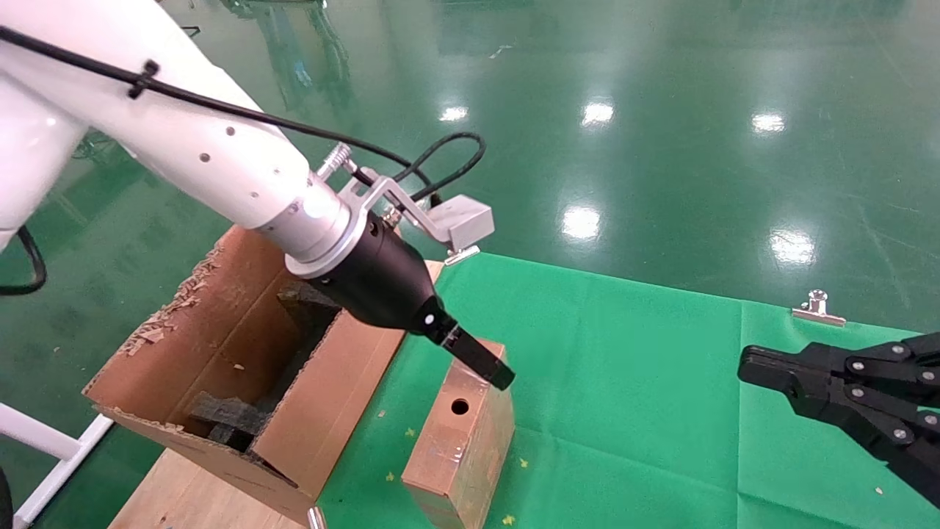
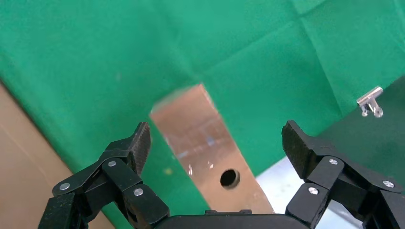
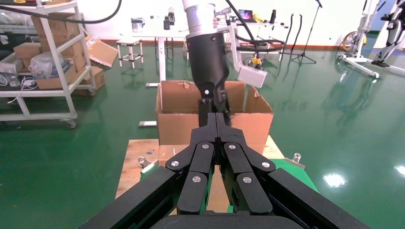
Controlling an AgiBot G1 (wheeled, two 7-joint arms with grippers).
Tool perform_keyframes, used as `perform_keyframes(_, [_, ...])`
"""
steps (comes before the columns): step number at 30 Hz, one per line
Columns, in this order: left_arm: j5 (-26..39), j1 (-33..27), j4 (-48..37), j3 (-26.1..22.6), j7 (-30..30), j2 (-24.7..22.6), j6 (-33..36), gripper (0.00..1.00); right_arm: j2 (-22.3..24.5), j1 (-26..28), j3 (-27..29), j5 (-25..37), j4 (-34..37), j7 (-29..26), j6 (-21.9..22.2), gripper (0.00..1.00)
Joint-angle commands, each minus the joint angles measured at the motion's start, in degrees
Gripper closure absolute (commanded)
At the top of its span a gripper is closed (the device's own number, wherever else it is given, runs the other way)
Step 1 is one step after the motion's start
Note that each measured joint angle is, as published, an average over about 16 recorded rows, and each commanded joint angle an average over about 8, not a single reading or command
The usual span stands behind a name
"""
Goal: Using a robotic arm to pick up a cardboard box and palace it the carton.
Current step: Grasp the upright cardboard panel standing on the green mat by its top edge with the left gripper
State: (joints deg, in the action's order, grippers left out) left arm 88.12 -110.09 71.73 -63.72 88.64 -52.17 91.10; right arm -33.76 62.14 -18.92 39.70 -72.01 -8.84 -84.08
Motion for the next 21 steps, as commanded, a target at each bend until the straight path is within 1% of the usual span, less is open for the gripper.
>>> perform_keyframes(1, [-0.8,-1.3,0.0,-2.8,3.3,-0.4,0.0,0.00,0.0,0.0,0.0,0.0,0.0,0.0,0.0,1.00])
perform_keyframes(5, [-2.7,-2.7,2.2,-7.3,8.0,-1.0,-0.3,0.00,0.0,0.0,0.0,0.0,0.0,0.0,0.0,1.00])
perform_keyframes(10, [-3.5,-3.6,3.7,-12.5,11.6,-2.2,-0.6,0.00,0.0,0.0,0.0,0.0,0.0,0.0,0.0,1.00])
perform_keyframes(15, [-3.7,-4.1,3.5,-16.1,12.6,-2.9,-1.4,0.00,0.0,0.0,0.0,0.0,0.0,0.0,0.0,1.00])
perform_keyframes(21, [-3.5,-4.0,2.4,-17.8,11.4,-3.5,-2.6,0.00,0.0,0.0,0.0,0.0,0.0,0.0,0.0,1.00])
